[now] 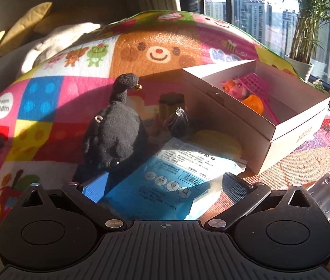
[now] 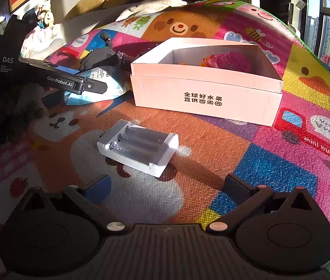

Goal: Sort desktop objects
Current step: 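Hold the battery holder in the right gripper while the left gripper grasps the blue snack bag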

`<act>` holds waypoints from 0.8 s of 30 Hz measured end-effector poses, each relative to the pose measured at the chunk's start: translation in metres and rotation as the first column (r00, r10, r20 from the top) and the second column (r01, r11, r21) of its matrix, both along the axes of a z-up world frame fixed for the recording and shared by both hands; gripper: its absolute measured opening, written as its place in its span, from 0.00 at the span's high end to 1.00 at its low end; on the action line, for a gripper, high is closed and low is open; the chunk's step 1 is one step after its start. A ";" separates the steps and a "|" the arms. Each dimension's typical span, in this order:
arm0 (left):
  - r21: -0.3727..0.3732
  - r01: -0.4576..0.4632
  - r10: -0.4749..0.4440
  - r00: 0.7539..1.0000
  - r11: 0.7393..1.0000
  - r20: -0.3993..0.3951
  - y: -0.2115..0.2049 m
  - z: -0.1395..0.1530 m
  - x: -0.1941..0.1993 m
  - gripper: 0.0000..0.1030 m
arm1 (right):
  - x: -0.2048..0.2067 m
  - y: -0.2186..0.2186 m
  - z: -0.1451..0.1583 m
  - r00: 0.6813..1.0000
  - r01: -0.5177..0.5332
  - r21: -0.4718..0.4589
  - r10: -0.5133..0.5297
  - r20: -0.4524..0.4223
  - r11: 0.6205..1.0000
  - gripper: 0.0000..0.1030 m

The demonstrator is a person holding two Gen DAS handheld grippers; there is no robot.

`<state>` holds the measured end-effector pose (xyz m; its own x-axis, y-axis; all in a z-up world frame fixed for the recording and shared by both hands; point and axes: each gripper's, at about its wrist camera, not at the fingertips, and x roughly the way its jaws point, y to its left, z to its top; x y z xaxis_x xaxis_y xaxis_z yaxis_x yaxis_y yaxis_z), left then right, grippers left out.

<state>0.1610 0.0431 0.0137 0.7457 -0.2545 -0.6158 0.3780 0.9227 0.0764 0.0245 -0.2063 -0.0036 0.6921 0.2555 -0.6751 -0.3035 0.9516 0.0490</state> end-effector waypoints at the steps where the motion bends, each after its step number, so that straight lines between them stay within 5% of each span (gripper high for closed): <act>1: 0.005 -0.001 0.001 1.000 1.000 -0.010 -0.002 -0.002 0.000 0.00 | 0.000 0.002 0.000 1.000 -0.001 -0.010 0.001 0.000 1.000 0.00; 4: 0.027 -0.005 0.005 1.000 1.000 -0.007 -0.009 -0.005 -0.006 0.00 | 0.001 0.004 0.000 1.000 -0.002 -0.022 0.002 0.000 1.000 0.00; 7: 0.053 -0.047 0.046 0.999 0.997 0.022 -0.016 -0.006 -0.014 0.21 | 0.001 0.004 -0.001 1.000 0.002 -0.018 -0.002 0.000 1.000 0.00; 14: -0.073 -0.130 0.129 0.991 0.989 -0.019 -0.008 0.005 -0.055 0.39 | 0.001 0.003 0.000 1.000 0.001 -0.010 -0.001 0.000 1.000 0.00; 18: -0.122 -0.169 0.165 0.985 0.978 -0.040 -0.006 0.007 -0.095 0.39 | 0.003 0.005 0.002 1.000 -0.003 -0.020 0.003 -0.009 1.000 0.00; 24: -0.172 -0.204 0.193 0.978 0.964 -0.078 -0.004 0.001 -0.133 0.33 | 0.021 0.022 0.013 0.998 0.054 0.101 -0.051 -0.034 0.993 0.00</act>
